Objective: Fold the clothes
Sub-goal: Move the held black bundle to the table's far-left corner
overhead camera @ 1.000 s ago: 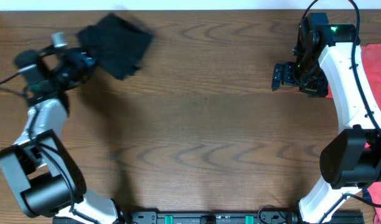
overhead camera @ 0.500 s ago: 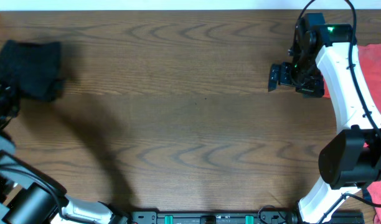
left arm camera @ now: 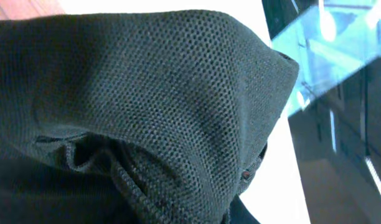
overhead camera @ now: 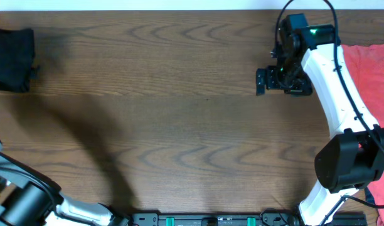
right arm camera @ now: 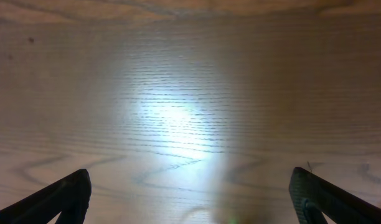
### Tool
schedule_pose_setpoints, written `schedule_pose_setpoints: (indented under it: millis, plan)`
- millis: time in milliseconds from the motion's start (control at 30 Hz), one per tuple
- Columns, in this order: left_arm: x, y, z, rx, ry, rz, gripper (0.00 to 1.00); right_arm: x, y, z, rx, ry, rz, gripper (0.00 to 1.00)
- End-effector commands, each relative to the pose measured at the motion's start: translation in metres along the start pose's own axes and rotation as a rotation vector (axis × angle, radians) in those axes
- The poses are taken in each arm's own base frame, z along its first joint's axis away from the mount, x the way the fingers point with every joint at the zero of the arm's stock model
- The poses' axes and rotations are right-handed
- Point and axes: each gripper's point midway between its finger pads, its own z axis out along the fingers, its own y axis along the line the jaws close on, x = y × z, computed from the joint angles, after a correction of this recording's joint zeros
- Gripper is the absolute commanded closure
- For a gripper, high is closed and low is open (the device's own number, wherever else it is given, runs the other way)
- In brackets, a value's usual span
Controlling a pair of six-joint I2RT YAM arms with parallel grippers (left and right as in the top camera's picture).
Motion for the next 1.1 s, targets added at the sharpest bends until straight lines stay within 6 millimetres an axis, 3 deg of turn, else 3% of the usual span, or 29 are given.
schedule_pose_setpoints:
  millis: [0,100,233,333,533,600,700,867,1067]
  plan:
    - [-0.022,0.016,0.014,-0.013,-0.034,-0.074,0.94,-0.001,0.012,-0.008,-0.007,-0.026,-0.057,0.01]
    - [-0.033,0.035,0.028,-0.010,-0.017,-0.145,0.94,0.001,0.017,-0.007,-0.007,-0.025,-0.075,0.01]
    - [-0.040,0.038,0.050,0.030,0.042,-0.141,0.94,0.002,0.022,-0.007,-0.008,-0.024,-0.088,0.01]
    - [-0.045,0.021,0.065,0.071,0.068,-0.094,0.94,0.004,0.024,-0.007,-0.007,-0.021,-0.095,0.01]
    - [-0.061,-0.037,0.081,0.153,0.065,0.023,0.94,0.005,0.029,-0.006,-0.008,-0.018,-0.104,0.01]
    - [-0.067,-0.042,0.082,0.146,0.052,0.020,0.94,0.006,0.031,-0.006,-0.008,-0.018,-0.110,0.01]
    - [-0.067,-0.030,0.082,0.101,0.049,-0.011,0.94,0.007,0.034,-0.006,-0.009,-0.017,-0.118,0.01]
    - [-0.052,0.013,0.081,-0.018,0.100,-0.092,0.94,0.009,0.037,-0.006,-0.018,-0.009,-0.122,0.01]
    - [-0.040,0.059,0.063,-0.177,0.123,-0.182,0.94,0.015,0.036,-0.006,-0.016,0.013,-0.122,0.01]
